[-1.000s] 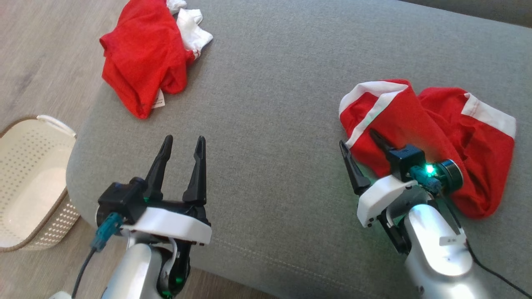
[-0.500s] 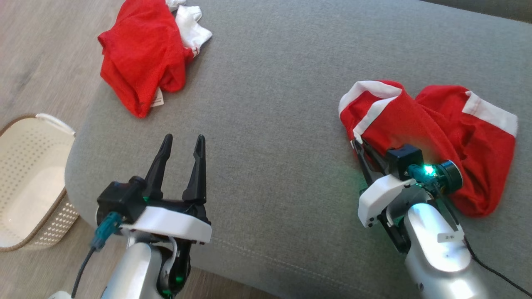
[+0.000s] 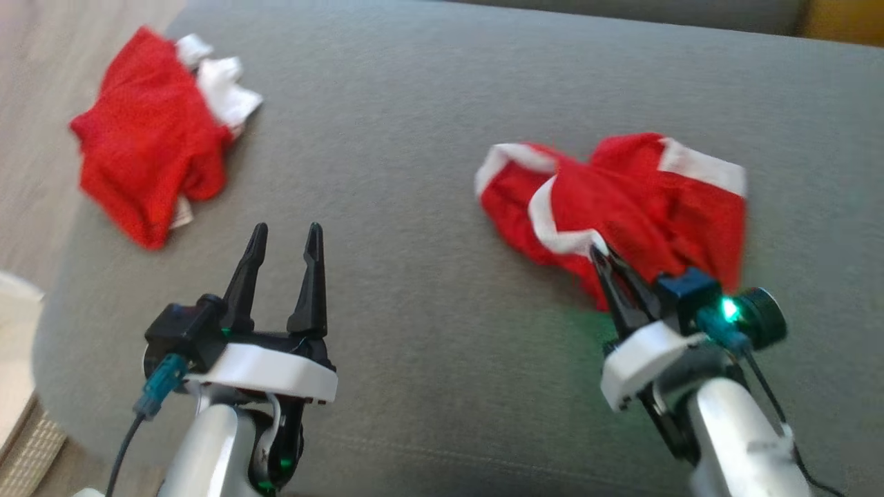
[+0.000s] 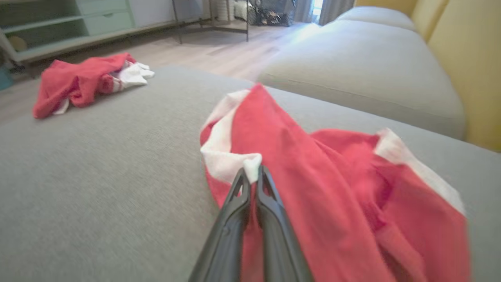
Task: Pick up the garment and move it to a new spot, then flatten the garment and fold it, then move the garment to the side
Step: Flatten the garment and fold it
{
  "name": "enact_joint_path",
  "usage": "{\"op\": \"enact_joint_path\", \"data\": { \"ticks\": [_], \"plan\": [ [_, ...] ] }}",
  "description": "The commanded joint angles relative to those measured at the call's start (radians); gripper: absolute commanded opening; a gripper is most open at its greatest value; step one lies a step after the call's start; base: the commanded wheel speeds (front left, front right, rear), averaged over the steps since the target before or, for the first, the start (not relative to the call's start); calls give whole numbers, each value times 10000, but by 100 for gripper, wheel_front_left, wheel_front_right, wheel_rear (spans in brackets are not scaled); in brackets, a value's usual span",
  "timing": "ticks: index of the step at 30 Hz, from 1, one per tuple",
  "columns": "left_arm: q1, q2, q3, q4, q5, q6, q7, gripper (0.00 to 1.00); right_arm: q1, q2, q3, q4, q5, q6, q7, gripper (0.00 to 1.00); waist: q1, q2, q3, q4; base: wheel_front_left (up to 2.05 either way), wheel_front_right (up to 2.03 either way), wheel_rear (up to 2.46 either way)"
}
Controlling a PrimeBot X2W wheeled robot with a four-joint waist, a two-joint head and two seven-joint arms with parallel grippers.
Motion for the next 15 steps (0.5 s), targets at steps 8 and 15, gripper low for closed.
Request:
{"op": "enact_joint_path", "data": {
  "ticks": [8, 15],
  "plan": [
    [-160, 34, 282, -359, 144, -64, -51, 100, 1761, -748, -1525, -3366, -738, -6, 1693, 0, 0, 0, -726, -1826, 0, 0, 0],
    [-226, 34, 134, -284, 253, -140, -51, 100, 2356, -728, -2733, -3792, -775, -6, 1952, 0, 0, 0, -676, -2312, 0, 0, 0]
  ]
}}
